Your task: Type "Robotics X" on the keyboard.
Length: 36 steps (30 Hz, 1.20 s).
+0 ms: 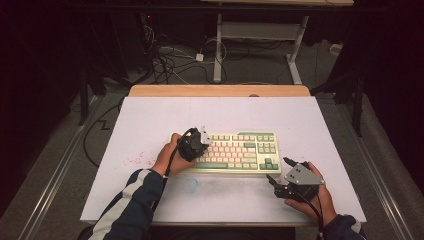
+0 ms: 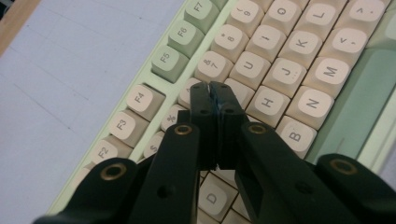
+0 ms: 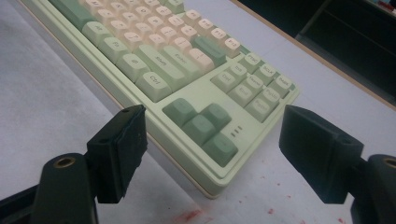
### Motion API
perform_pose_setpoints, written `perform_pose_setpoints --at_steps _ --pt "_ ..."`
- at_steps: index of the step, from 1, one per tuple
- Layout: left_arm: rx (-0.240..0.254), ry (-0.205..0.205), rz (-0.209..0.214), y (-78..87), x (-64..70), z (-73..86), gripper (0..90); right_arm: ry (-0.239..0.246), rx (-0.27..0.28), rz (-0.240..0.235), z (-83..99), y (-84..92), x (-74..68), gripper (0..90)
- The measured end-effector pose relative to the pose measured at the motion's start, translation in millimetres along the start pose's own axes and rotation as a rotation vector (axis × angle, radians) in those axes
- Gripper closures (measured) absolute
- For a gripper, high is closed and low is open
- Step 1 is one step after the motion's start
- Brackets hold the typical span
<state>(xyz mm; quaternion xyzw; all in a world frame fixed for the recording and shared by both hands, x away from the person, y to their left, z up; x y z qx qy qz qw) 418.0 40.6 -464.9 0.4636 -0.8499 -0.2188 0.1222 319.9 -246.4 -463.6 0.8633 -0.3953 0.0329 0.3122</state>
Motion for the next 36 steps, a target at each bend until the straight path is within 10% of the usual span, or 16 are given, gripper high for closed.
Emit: perform_pose_setpoints --at_steps 11,28,36 --pt "0.115 0.033 0.016 17.9 -3.2 -10.2 79.3 -0.003 0.009 -0.002 -0.1 1.4 0.9 24.2" --pt "0.279 0.031 0.013 49.0 -2.8 -9.7 27.9 -0.004 0.01 -0.002 -0.5 2.2 1.7 24.2" --pt "0.306 0.003 0.003 57.5 -7.0 -2.5 22.7 -0.007 0.012 0.002 -0.3 3.3 2.9 24.2"
Point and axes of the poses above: each handheld gripper's, and its own axes: y roughly backward along the jaws, z roughly out of its underside, x roughly to its right, the point moved 1 cm from there along -y, roughly forward along the jaws, and after that the axes turned 7 degrees about -z, right-handed, at the moved point
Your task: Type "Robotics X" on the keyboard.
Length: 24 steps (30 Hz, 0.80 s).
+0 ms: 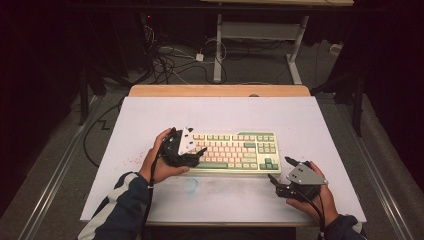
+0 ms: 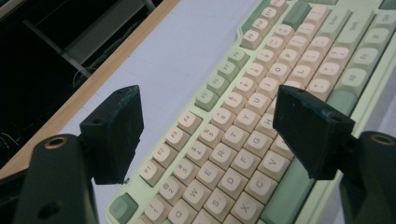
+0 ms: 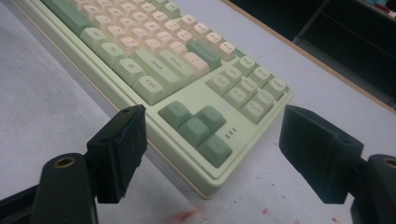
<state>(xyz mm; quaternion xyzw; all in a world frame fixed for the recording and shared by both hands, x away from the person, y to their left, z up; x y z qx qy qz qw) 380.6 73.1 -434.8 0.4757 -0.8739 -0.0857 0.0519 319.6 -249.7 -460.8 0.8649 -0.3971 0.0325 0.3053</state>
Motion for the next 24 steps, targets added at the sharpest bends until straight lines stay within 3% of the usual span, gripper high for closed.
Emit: perform_pose_setpoints --at_steps 13,24 --pt "0.021 -0.041 -0.015 26.1 -9.0 14.3 21.0 0.006 -0.007 0.002 0.3 -1.2 -0.6 24.2" --pt "0.022 -0.033 -0.046 45.1 -19.0 27.5 20.9 0.006 -0.014 0.003 0.3 -2.2 -1.6 25.1"
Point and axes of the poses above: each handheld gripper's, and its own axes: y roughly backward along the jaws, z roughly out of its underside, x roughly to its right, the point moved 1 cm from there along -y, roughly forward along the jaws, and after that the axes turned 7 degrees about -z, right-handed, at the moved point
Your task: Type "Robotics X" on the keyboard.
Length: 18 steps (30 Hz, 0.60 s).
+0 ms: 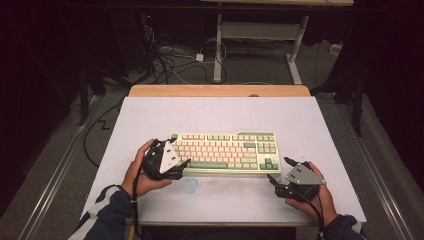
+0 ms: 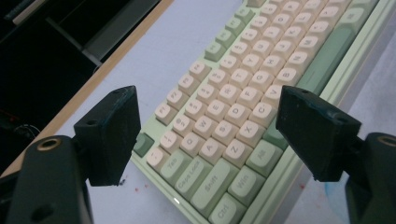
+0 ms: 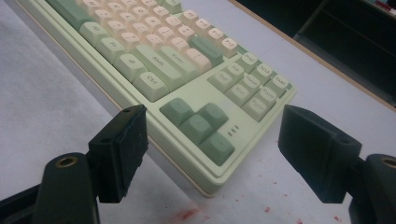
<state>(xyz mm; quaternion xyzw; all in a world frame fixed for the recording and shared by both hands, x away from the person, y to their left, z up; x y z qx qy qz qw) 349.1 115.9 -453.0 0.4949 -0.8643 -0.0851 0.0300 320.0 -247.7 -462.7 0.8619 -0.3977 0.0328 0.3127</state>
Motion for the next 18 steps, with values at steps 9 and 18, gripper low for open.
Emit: perform_pose_setpoints --at_steps 9,18 --pt "0.004 0.027 -0.046 15.3 -14.0 11.9 20.5 -0.002 -0.004 -0.003 -0.7 -0.3 -0.6 26.9" --pt "-0.041 0.06 -0.076 28.1 -23.6 27.3 19.2 -0.017 -0.01 -0.048 -6.0 -0.8 -1.6 51.7"
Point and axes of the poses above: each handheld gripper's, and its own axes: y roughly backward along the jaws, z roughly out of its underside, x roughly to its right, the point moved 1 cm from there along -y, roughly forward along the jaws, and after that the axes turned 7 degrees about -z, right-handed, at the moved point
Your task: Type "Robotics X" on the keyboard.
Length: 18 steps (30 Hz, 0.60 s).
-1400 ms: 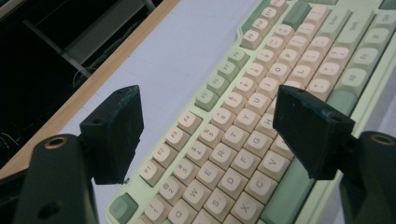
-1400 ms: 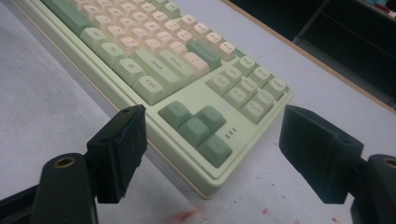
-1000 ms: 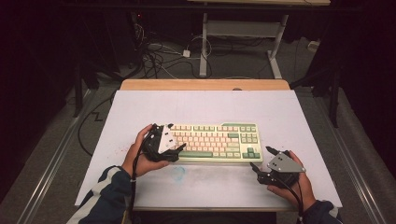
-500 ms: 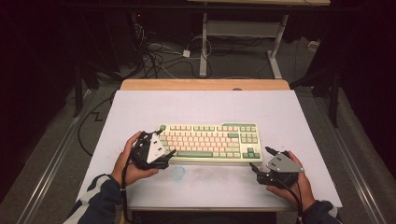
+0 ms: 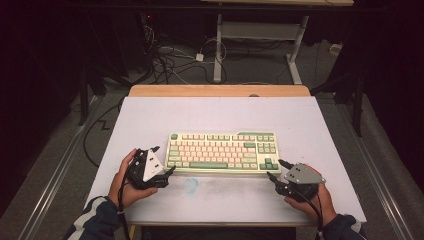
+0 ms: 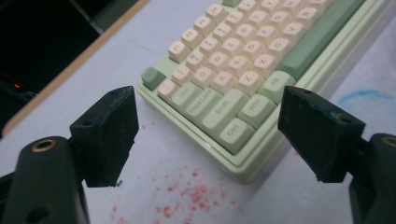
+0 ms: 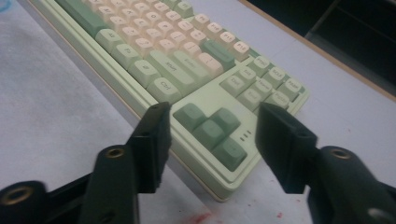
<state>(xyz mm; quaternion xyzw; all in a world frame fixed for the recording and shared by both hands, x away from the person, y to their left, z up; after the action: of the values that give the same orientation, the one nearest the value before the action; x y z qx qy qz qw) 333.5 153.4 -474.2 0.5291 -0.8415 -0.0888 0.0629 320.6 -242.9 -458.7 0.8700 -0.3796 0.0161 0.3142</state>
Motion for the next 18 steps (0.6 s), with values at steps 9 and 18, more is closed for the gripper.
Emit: perform_pose_setpoints --at_steps 9,18 --pt "-0.033 -0.002 -0.029 9.5 -6.3 9.8 18.9 -0.011 -0.025 -0.107 -14.0 -13.8 -3.7 83.4" --pt "-0.042 0.002 -0.029 8.2 -6.7 11.2 18.9 0.01 -0.05 -0.144 -33.0 -32.2 -5.9 90.0"
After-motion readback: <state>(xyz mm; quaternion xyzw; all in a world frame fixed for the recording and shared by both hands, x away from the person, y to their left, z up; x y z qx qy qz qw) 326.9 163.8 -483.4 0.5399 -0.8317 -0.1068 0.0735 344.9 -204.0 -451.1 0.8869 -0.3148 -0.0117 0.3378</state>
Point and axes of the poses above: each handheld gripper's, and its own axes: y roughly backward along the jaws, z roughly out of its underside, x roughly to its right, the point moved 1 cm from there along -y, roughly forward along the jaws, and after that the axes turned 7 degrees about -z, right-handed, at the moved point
